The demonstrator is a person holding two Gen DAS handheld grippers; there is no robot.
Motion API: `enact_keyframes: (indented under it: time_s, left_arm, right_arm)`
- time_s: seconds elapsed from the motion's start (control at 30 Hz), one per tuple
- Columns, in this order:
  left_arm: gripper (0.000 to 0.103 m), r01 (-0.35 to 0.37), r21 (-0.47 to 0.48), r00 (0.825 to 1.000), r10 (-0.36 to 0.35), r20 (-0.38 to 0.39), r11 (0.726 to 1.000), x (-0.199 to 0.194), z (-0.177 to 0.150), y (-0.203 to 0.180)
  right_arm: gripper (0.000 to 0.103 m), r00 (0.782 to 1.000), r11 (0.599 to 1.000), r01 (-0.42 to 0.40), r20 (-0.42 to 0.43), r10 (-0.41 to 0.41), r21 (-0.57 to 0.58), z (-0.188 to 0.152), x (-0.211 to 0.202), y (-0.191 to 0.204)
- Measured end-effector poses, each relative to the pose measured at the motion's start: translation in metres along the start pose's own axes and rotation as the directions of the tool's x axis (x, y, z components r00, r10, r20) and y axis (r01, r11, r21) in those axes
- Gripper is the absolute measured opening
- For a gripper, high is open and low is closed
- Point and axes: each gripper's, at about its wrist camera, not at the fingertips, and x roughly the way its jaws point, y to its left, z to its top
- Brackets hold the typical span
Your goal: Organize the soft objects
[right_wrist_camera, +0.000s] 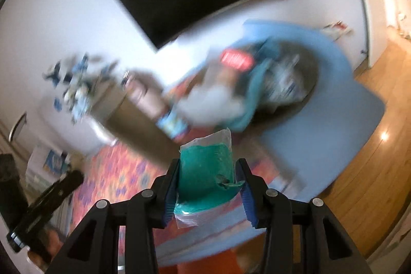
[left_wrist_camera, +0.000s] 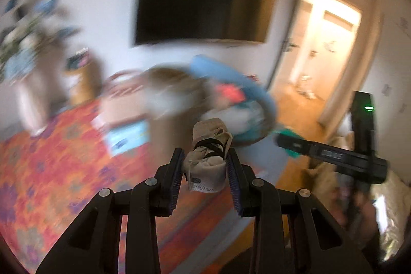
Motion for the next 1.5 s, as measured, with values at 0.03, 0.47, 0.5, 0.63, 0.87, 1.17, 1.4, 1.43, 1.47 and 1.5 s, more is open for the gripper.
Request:
enact_keyframes:
  time_s: [0.03, 0.47, 0.5, 0.63, 0.87, 1.17, 1.4, 1.43, 1.47, 1.5]
  left_arm:
    - [0.03, 0.016, 0.014, 1.0, -0.016, 0.006, 1.0, 0.006, 0.011, -0.01]
    - [0.03, -0.138, -0.082, 0.99, 0.135, -0.033, 0.987, 0.169, 0.123, -0.049]
    - [0.031, -0.157, -0.092, 0.987, 0.153, -0.05, 0.983, 0.182, 0.124, -0.047]
    - [0.064, -0.253, -0.105, 0.967, 0.247, -0.065, 0.962, 0.209, 0.124, -0.042]
    - [0.091, -0.283, -0.039, 0.959, 0.281, -0.038, 0.958, 0.219, 0.123, -0.056]
    - [0.091, -0.282, -0.02, 0.959, 0.282, -0.015, 0.959, 0.162, 0.1, -0.084]
    - [0.092, -0.26, -0.029, 0.965, 0.261, 0.04, 0.965, 0.055, 0.059, -0.082]
    - [0.092, -0.267, -0.03, 0.962, 0.268, 0.046, 0.963, 0.04, 0.054, -0.077]
    - [0.092, -0.28, -0.025, 0.958, 0.281, 0.057, 0.96, 0.024, 0.05, -0.072]
    - [0.092, -0.296, -0.021, 0.952, 0.296, 0.072, 0.955, 0.007, 0.046, -0.064]
  right_arm:
    - [0.042, 1.0, 1.0, 0.007, 0.021, -0.007, 0.012, 0.008, -0.004, -0.007]
    - [0.042, 0.981, 0.977, 0.155, 0.091, -0.169, 0.149, 0.132, 0.054, -0.102]
    - [0.042, 0.982, 0.977, 0.157, 0.082, -0.17, 0.147, 0.136, 0.06, -0.105]
    - [0.052, 0.98, 0.974, 0.178, 0.061, -0.188, 0.142, 0.145, 0.078, -0.115]
    - [0.064, 0.991, 0.984, 0.114, 0.049, -0.121, 0.137, 0.146, 0.076, -0.13]
    - [0.064, 0.992, 0.979, 0.062, 0.095, -0.082, 0.193, 0.13, 0.036, -0.145]
    - [0.064, 0.985, 0.988, 0.111, 0.118, -0.124, 0.108, 0.085, -0.012, -0.113]
    - [0.065, 0.986, 0.991, 0.109, 0.115, -0.118, 0.08, 0.079, -0.018, -0.106]
    - [0.065, 0.988, 0.993, 0.105, 0.113, -0.11, 0.047, 0.072, -0.023, -0.098]
    - [0.066, 0.989, 0.995, 0.103, 0.106, -0.103, 0.006, 0.064, -0.028, -0.088]
